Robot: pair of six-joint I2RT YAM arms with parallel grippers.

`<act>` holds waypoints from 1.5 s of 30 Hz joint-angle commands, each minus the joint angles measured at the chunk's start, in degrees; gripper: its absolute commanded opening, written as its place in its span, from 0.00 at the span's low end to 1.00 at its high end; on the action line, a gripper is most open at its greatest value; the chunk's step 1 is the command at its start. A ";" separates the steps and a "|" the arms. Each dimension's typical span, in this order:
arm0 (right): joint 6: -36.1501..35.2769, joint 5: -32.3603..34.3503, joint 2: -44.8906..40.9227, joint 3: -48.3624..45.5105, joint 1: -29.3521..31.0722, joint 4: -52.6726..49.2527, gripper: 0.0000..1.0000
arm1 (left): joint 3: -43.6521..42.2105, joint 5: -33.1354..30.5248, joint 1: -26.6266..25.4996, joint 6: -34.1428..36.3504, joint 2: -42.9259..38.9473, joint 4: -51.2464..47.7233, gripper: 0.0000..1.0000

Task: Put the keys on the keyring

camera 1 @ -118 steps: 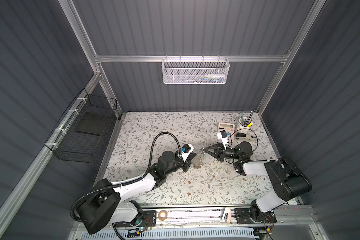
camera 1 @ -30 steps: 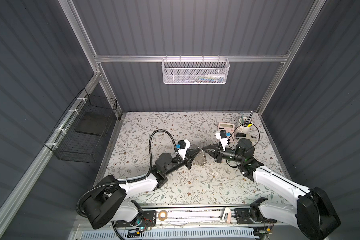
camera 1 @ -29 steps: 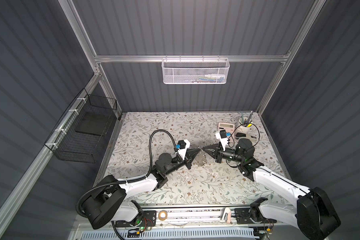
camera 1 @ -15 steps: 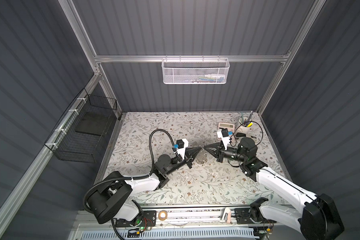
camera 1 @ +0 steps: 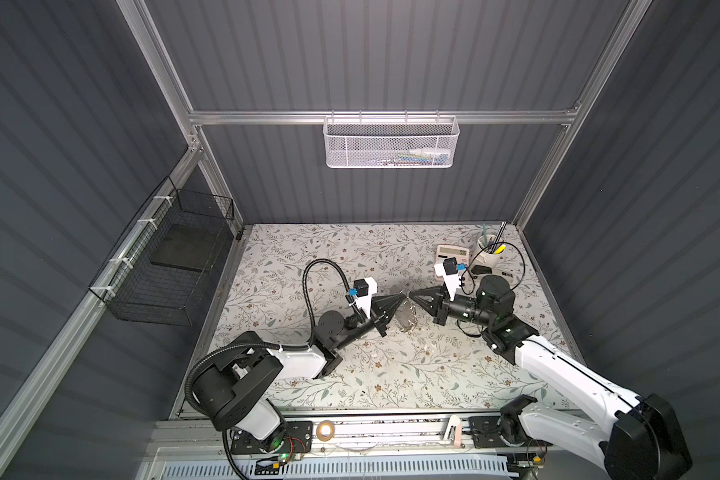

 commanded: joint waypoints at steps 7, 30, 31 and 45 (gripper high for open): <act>-1.30 6.14 -1.95 -0.27 -1.05 -5.17 0.18 | 3.39 -1.13 0.67 -1.17 0.84 8.32 0.00; 4.01 0.04 -11.10 -6.21 -4.25 3.16 0.61 | 9.34 26.31 5.42 -13.12 6.45 5.38 0.00; 4.41 -0.84 -10.88 -6.37 -4.25 4.07 0.61 | 10.06 27.91 6.41 -16.22 7.85 8.19 0.00; 4.34 1.28 -8.32 -5.92 -4.34 3.21 0.61 | 11.46 34.67 8.83 -16.61 9.77 7.12 0.00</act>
